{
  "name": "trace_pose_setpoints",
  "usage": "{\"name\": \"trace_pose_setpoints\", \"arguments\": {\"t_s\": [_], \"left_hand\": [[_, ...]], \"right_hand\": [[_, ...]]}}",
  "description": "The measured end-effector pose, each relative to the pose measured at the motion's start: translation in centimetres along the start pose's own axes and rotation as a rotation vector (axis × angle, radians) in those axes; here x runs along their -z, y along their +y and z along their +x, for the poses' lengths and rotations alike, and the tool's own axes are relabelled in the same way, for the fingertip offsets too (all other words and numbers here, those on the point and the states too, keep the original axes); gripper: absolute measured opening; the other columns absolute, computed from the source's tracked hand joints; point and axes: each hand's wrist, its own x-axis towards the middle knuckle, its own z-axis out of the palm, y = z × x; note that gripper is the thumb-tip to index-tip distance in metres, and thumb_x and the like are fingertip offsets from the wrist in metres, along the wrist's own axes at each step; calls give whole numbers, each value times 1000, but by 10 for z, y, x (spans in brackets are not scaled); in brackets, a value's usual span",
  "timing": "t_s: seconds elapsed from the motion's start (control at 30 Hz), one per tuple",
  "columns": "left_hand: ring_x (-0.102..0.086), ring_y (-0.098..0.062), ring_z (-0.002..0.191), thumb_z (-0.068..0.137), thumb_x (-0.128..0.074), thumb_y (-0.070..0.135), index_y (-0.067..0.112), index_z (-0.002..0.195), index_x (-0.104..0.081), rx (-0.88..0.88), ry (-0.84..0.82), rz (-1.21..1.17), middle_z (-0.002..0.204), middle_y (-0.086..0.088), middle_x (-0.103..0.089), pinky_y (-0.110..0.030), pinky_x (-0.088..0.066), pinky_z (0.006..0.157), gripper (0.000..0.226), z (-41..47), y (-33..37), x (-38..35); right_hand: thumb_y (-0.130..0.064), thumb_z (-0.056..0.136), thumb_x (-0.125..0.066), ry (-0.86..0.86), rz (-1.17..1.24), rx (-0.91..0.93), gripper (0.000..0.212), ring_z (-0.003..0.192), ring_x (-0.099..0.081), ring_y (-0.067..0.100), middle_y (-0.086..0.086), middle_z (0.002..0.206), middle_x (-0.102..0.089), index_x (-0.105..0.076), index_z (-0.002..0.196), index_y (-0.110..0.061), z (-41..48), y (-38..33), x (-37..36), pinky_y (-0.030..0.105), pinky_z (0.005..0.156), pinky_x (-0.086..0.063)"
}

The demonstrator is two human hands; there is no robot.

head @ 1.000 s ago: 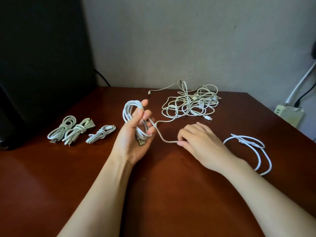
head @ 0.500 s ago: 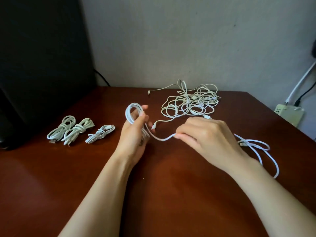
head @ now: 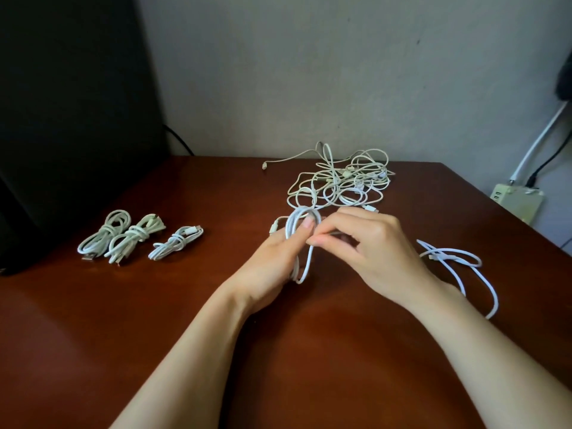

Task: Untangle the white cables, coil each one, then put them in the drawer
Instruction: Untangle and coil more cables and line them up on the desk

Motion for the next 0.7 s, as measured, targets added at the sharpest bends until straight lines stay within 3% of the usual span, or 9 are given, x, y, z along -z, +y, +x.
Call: {"name": "trace_pose_setpoints", "arguments": {"t_s": [0.03, 0.07, 0.1, 0.17, 0.3, 0.4, 0.47, 0.57, 0.7], "left_hand": [[-64, 8, 69, 98, -28, 42, 20, 93, -60, 0, -16, -15, 83, 3, -72, -12, -50, 68, 39, -1, 1, -3], [-40, -1, 99, 93, -24, 51, 21, 91, -61, 7, -20, -42, 101, 9, -37, -15, -51, 68, 47, -2, 3, -6], [-31, -2, 57, 85, -23, 61, 23, 89, -62, 29, -31, -58, 63, 19, -43, -17, -48, 60, 54, -2, 4, -7], [-47, 0, 55, 70, -20, 71, 26, 88, -64, 98, -28, -59, 61, 14, -57, -17, -38, 55, 65, -1, 5, -7], [-40, 0, 53, 69, -35, 89, 21, 83, -55, 83, -112, -32, 67, 8, -45, -16, -34, 52, 72, 1, 3, -6], [-36, -4, 60, 73, -68, 43, 20, 86, -54, -20, -240, 76, 74, 2, -39, -18, -31, 54, 30, -2, -1, -2], [-36, -6, 59, 71, -65, 11, 16, 83, -49, -35, -267, 89, 72, 0, -39, -18, -31, 53, 22, -3, 0, -1], [-37, -10, 61, 62, -52, -2, 13, 78, -43, 4, -275, 10, 74, -8, -38, -21, -32, 56, 24, -2, -1, -1], [-40, -9, 62, 60, -47, -6, 9, 81, -47, 49, -232, -181, 71, 0, -46, -21, -31, 57, 25, -1, -2, -4]], "right_hand": [[-29, 86, -63, 14, 7, -1, 23, 63, -47, 2, -13, 73, -55, -71, 80, -9, 0, 1, 0, 9, 63, -35], [-29, 85, -64, 29, 6, 2, 23, 61, -46, 6, -8, 71, -57, -69, 78, -8, -1, 1, -1, 11, 62, -36], [-30, 84, -65, 45, -6, 8, 24, 60, -45, 7, -5, 70, -58, -68, 77, -8, -1, 2, -1, 11, 61, -36], [-33, 84, -65, 71, -51, 26, 26, 59, -47, 9, -3, 70, -58, -68, 76, -8, -1, 3, -1, 14, 61, -39], [-33, 88, -62, 94, -172, 87, 27, 62, -54, 15, 0, 70, -60, -69, 77, -8, -2, 7, 1, 30, 58, -46], [-35, 89, -61, 98, -179, 116, 31, 65, -58, 17, 1, 72, -63, -70, 76, -8, -2, 6, 1, 34, 58, -48], [-36, 88, -62, 93, -193, 125, 32, 66, -59, 17, 1, 73, -64, -70, 77, -7, -2, 7, 1, 33, 60, -49], [-37, 86, -63, 97, -221, 103, 30, 69, -57, 12, -1, 74, -63, -69, 77, -8, -3, 9, 1, 28, 62, -48], [-37, 86, -63, 94, -234, 37, 30, 72, -57, 15, 1, 78, -61, -67, 78, -8, -3, 10, 0, 29, 64, -47]]}}
